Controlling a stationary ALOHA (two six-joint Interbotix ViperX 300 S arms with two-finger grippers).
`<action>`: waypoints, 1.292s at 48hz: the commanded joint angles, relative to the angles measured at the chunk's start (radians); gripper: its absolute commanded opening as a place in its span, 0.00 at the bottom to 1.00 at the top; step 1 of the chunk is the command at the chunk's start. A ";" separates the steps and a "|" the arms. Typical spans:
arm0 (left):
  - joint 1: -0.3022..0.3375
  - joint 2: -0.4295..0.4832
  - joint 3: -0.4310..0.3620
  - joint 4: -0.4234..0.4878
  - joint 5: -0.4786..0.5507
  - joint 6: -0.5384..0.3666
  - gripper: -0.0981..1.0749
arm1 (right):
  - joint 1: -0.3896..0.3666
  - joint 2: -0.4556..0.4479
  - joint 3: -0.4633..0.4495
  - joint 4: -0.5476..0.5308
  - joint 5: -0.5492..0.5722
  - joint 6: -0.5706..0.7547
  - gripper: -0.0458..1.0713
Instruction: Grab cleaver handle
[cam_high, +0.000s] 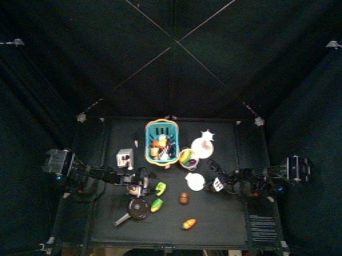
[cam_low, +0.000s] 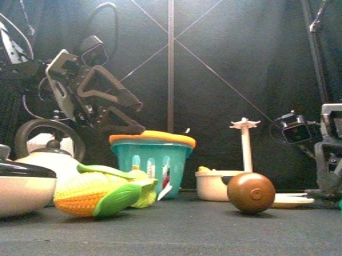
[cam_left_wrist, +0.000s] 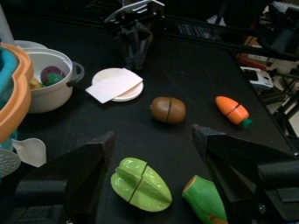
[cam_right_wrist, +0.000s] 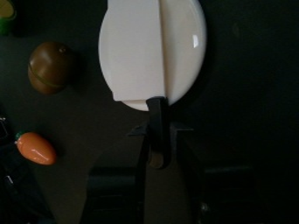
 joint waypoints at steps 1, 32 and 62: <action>0.003 -0.005 -0.009 -0.002 -0.011 -0.002 0.95 | 0.002 -0.005 -0.012 -0.002 0.005 -0.003 0.55; 0.002 -0.011 -0.009 -0.021 -0.011 -0.002 0.95 | 0.224 -0.074 -0.129 0.118 0.276 -0.009 0.44; 0.003 -0.012 -0.038 -0.043 -0.011 -0.002 0.95 | 0.535 -0.144 -0.284 0.153 0.893 -0.026 0.41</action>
